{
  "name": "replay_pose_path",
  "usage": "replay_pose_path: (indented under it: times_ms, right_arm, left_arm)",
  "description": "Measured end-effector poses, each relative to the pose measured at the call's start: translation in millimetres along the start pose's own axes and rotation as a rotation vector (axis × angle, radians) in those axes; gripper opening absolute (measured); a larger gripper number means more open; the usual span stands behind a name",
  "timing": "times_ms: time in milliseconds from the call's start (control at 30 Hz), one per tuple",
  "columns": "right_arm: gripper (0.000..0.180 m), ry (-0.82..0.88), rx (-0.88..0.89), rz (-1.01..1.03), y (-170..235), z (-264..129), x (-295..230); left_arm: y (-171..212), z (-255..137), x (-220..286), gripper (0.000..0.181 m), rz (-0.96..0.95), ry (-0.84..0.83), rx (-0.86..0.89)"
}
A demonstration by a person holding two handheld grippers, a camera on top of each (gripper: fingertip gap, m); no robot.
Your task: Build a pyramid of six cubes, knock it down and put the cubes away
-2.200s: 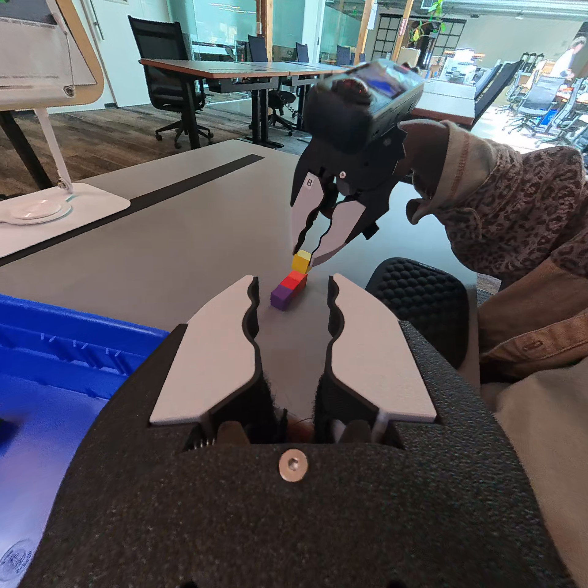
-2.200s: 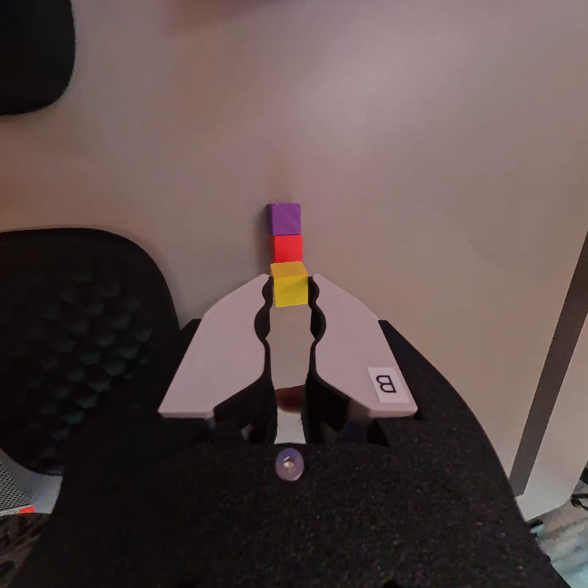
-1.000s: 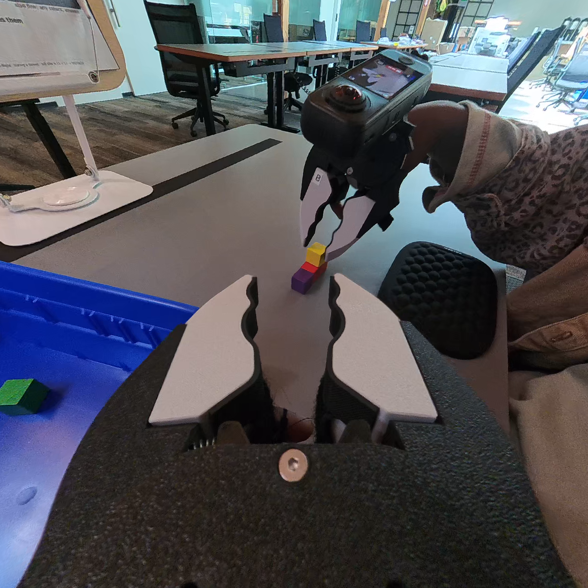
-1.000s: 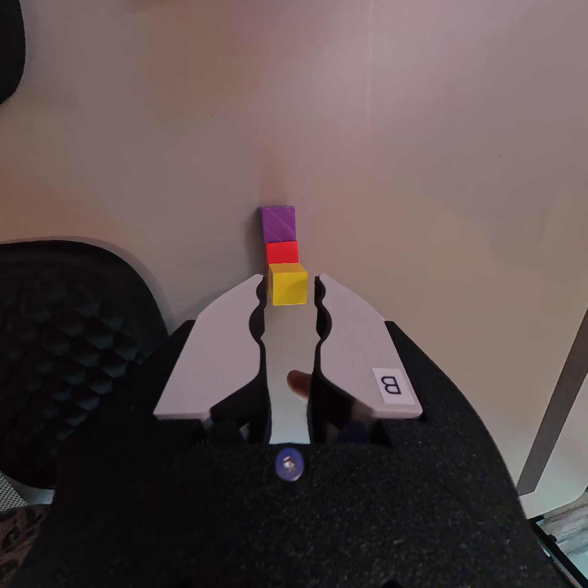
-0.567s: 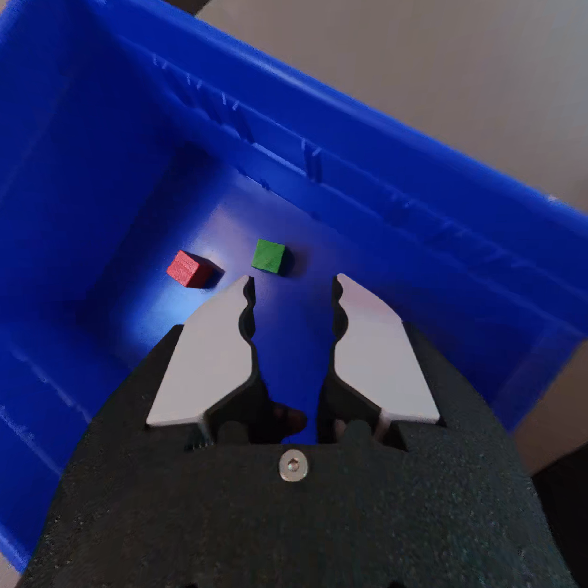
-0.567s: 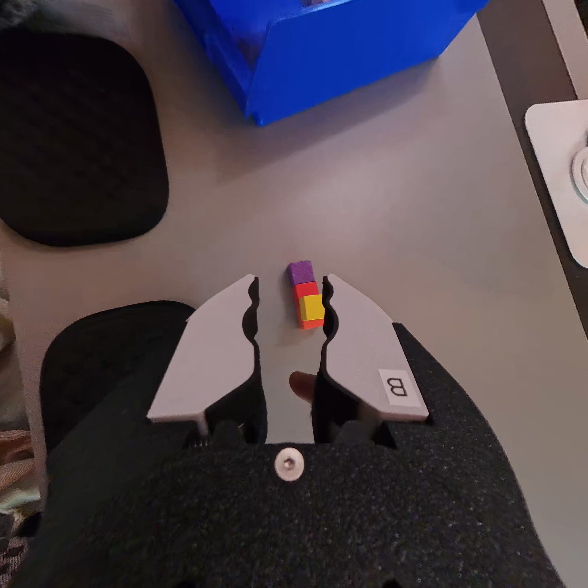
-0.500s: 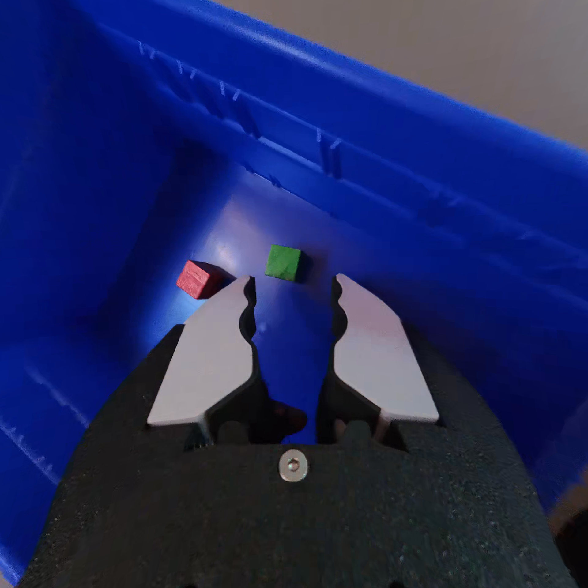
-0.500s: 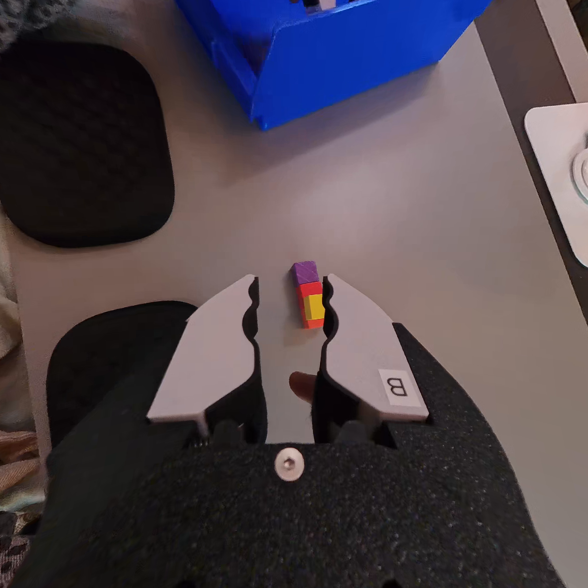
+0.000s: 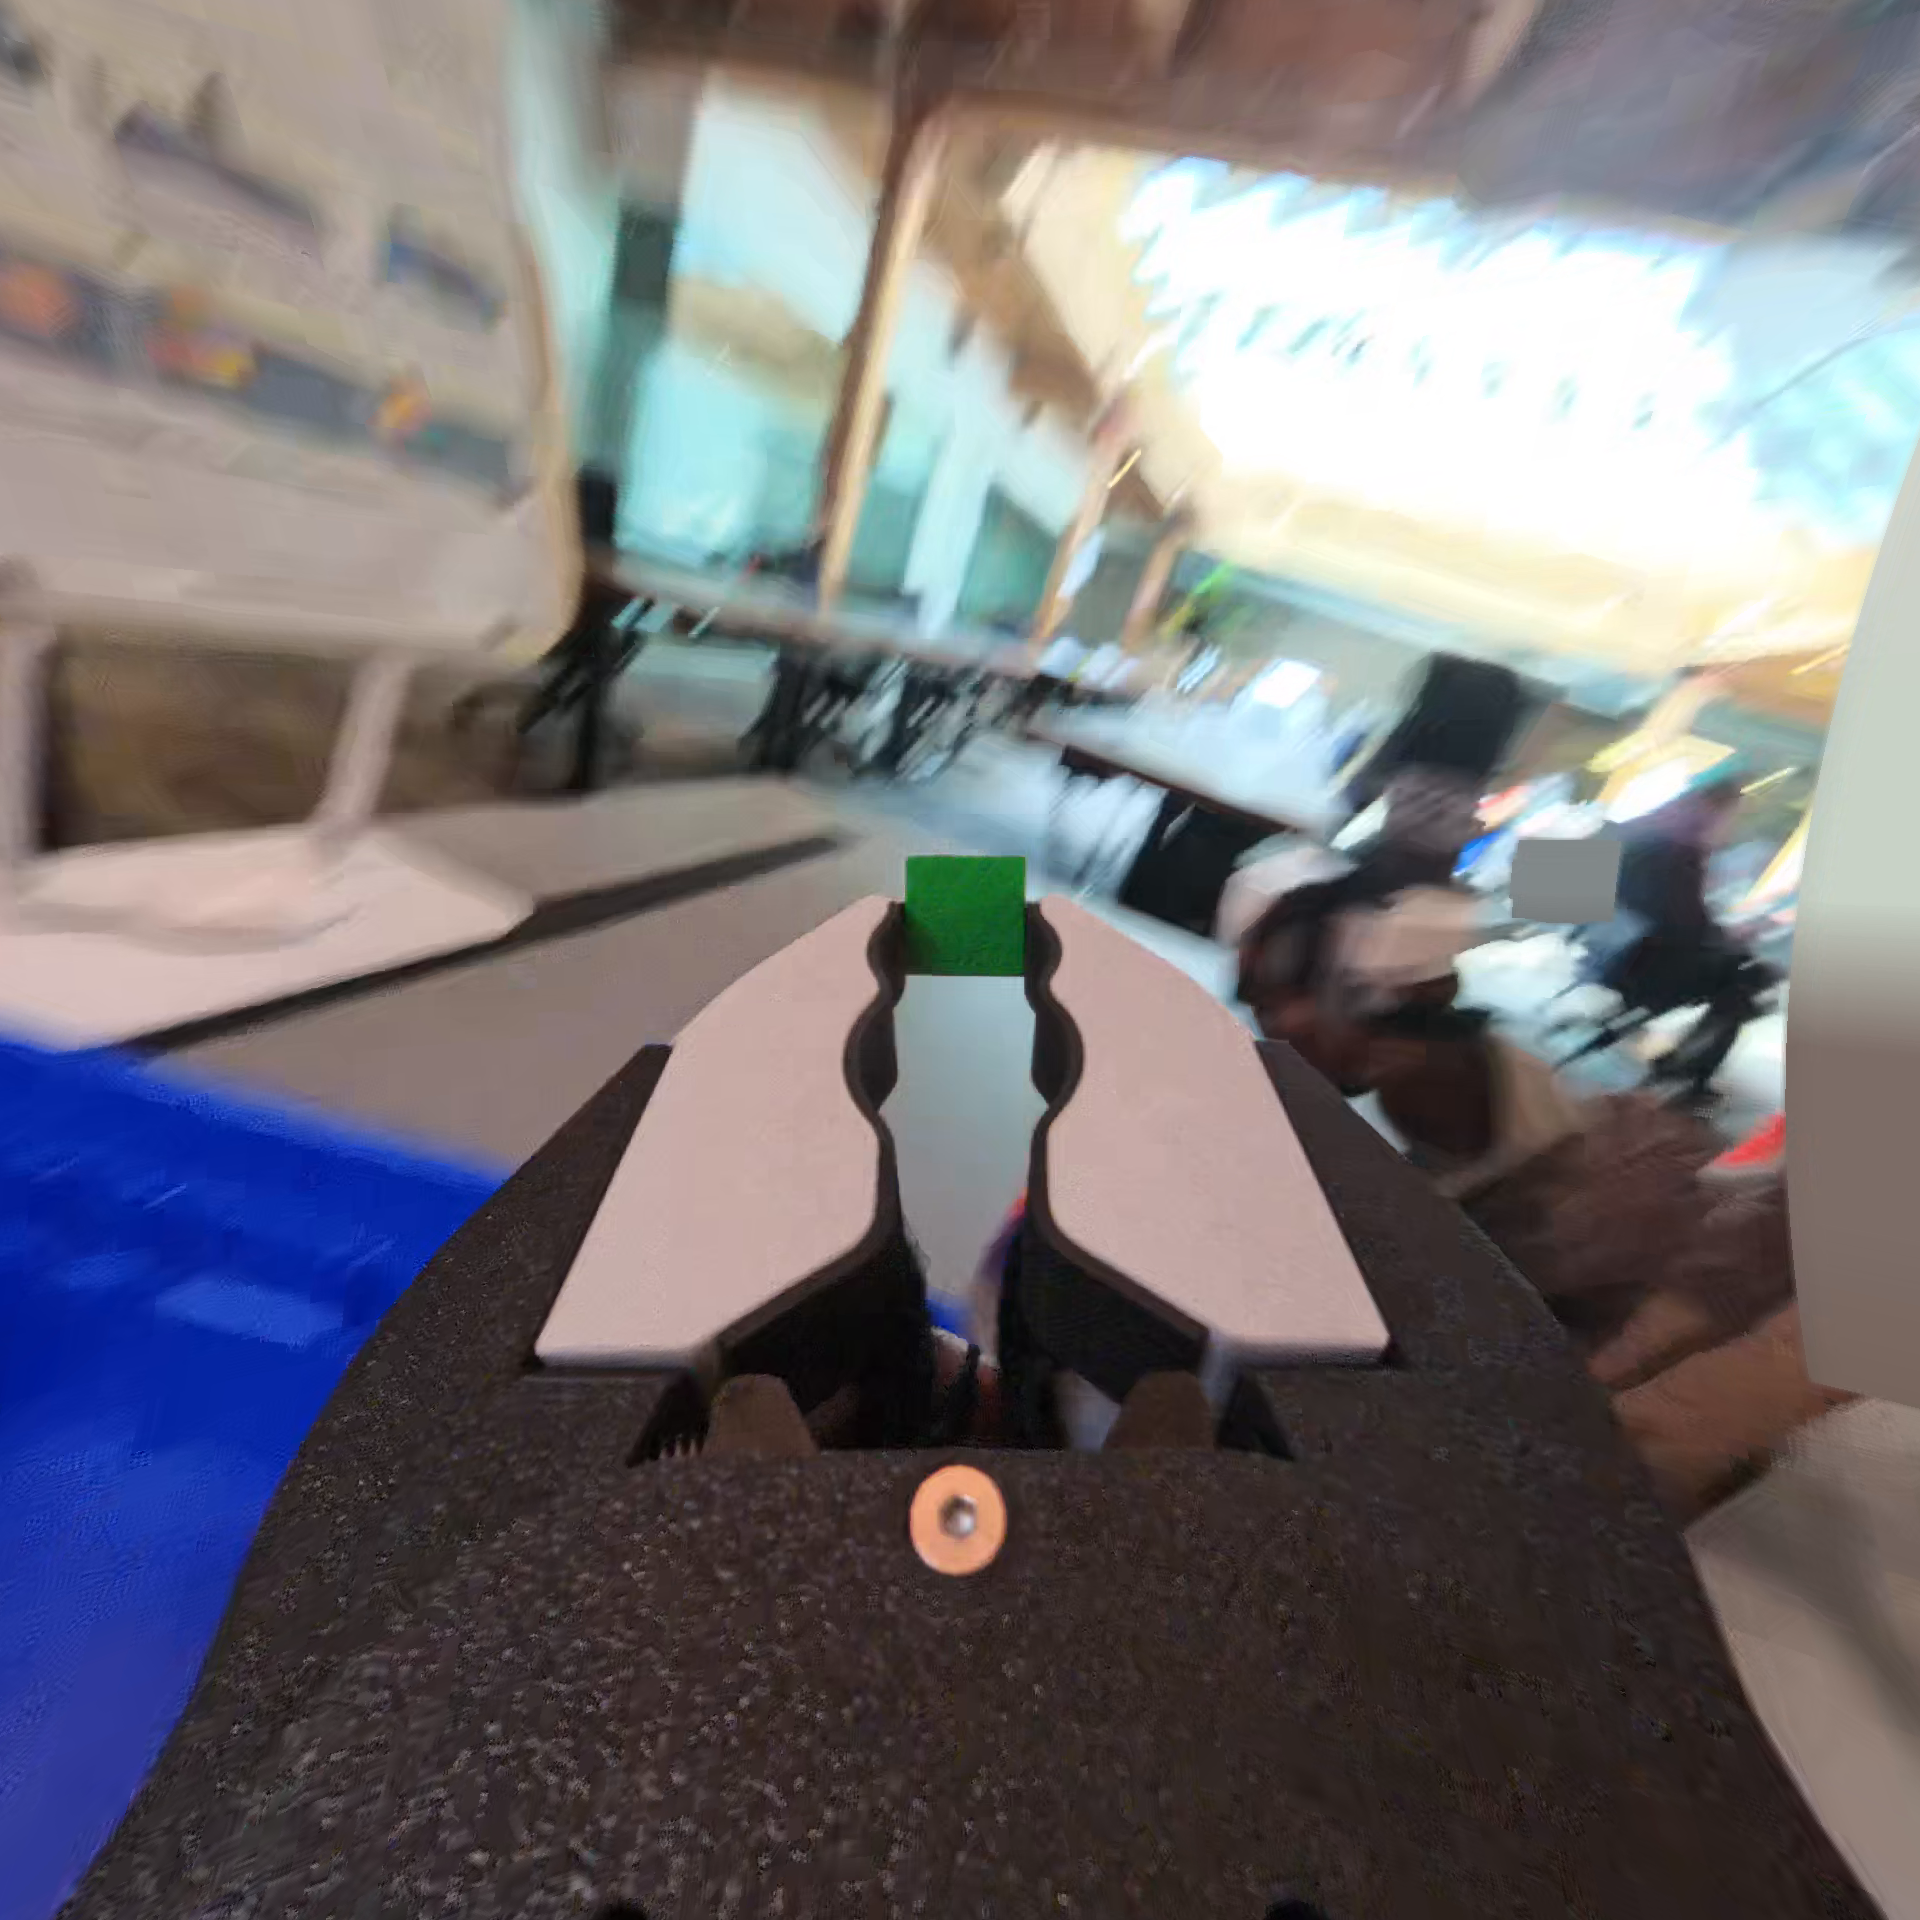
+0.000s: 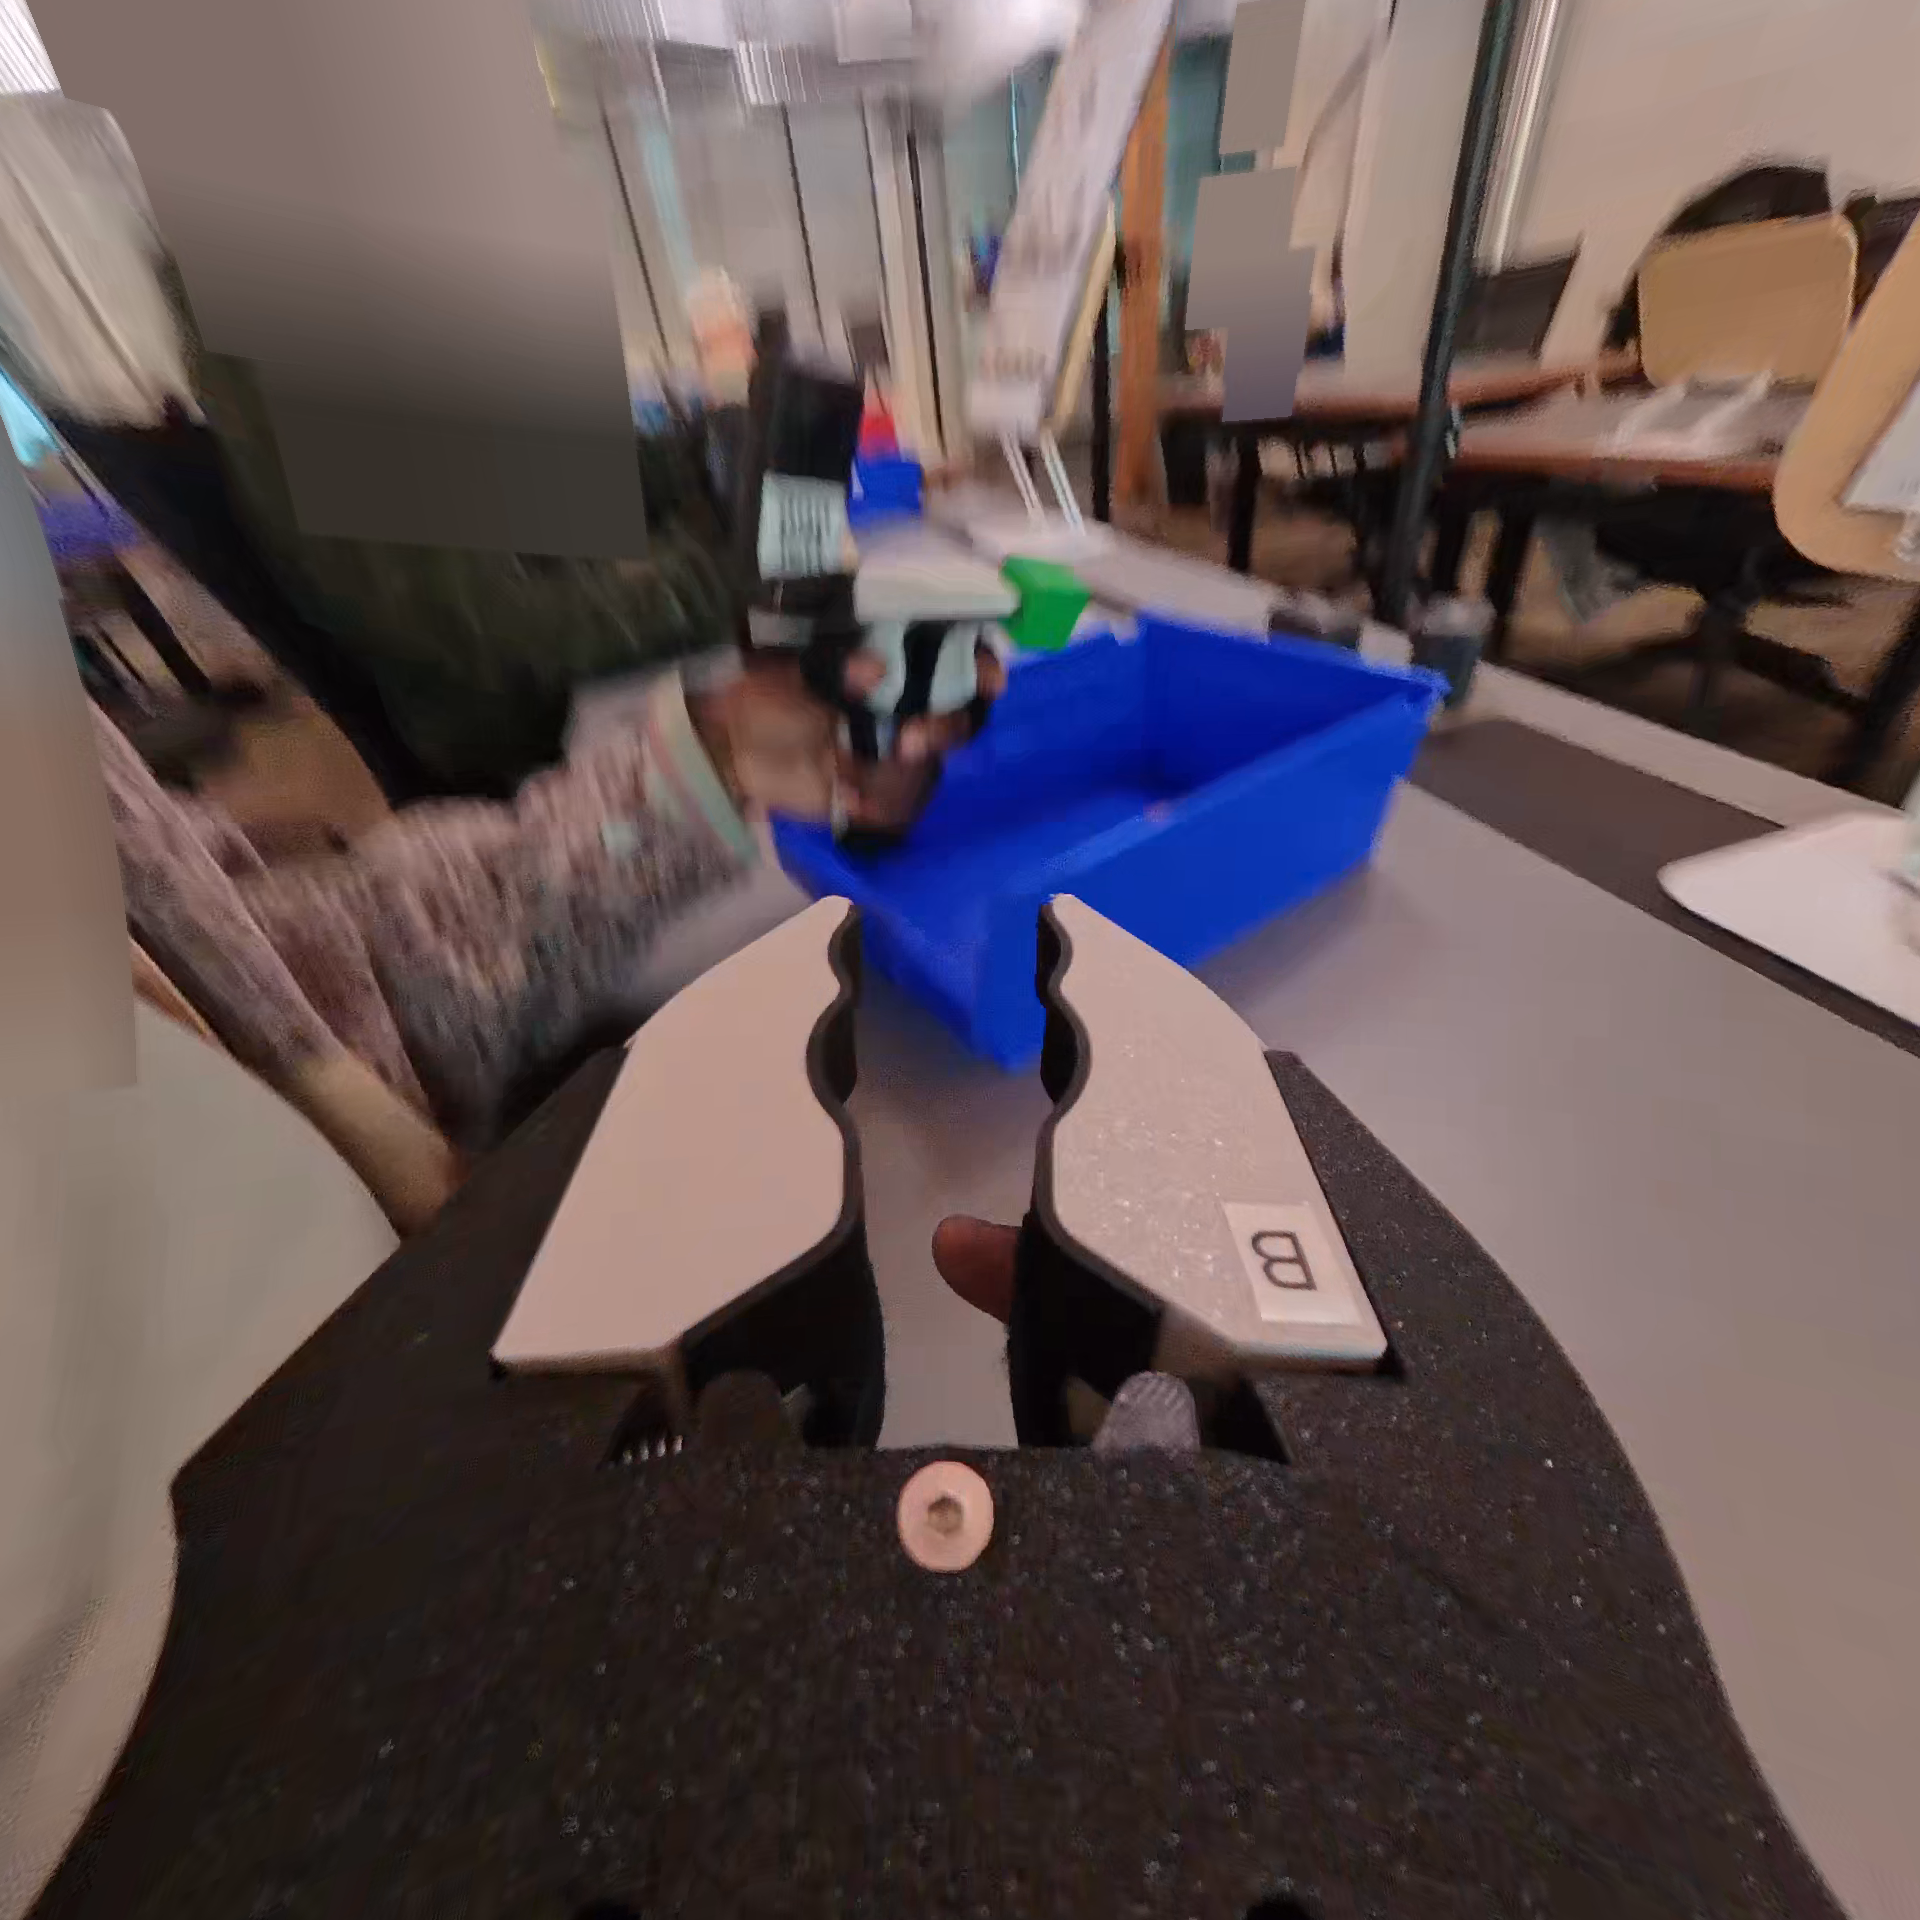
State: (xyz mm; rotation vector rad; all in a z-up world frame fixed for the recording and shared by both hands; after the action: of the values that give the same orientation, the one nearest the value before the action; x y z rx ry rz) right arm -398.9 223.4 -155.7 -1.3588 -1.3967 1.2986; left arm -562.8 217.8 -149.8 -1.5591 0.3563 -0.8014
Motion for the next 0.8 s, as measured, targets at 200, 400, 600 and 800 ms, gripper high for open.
replay_pose_path:
  times_ms: [200, 400, 600, 800]
  right_arm:
    - [0.035, -0.226, 0.318, 0.347, -42.6, 25.7, -17.3]
    - [0.036, -0.254, 0.328, 0.359, -50.0, 45.9, -29.6]
    - [0.032, -0.256, 0.317, 0.311, -53.5, 51.5, -34.7]
    - [0.02, -0.235, 0.287, 0.244, -51.5, 51.7, -36.4]
  left_arm:
    - [-19.2, 4.8, 80.3, 0.02, -0.058, 0.295, 0.262]
    - [-11.6, 15.4, 96.5, 0.02, -0.053, 0.33, 0.239]
    - [-8.4, 19.8, 102.7, 0.02, -0.048, 0.351, 0.22]
    - [-4.2, 22.1, 103.0, 0.021, -0.046, 0.353, 0.197]
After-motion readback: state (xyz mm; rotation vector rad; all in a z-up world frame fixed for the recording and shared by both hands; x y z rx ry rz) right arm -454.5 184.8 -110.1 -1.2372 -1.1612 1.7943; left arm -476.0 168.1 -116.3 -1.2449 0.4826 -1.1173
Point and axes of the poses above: each gripper's, where its closed fingertips meet, z out along the fingers, y out of its underside, x = y × z across the jaws, the point moved 2 cm from there along -z, back along the fingers, and after that the axes turned 7 degrees about -x, right-handed, at the moved point
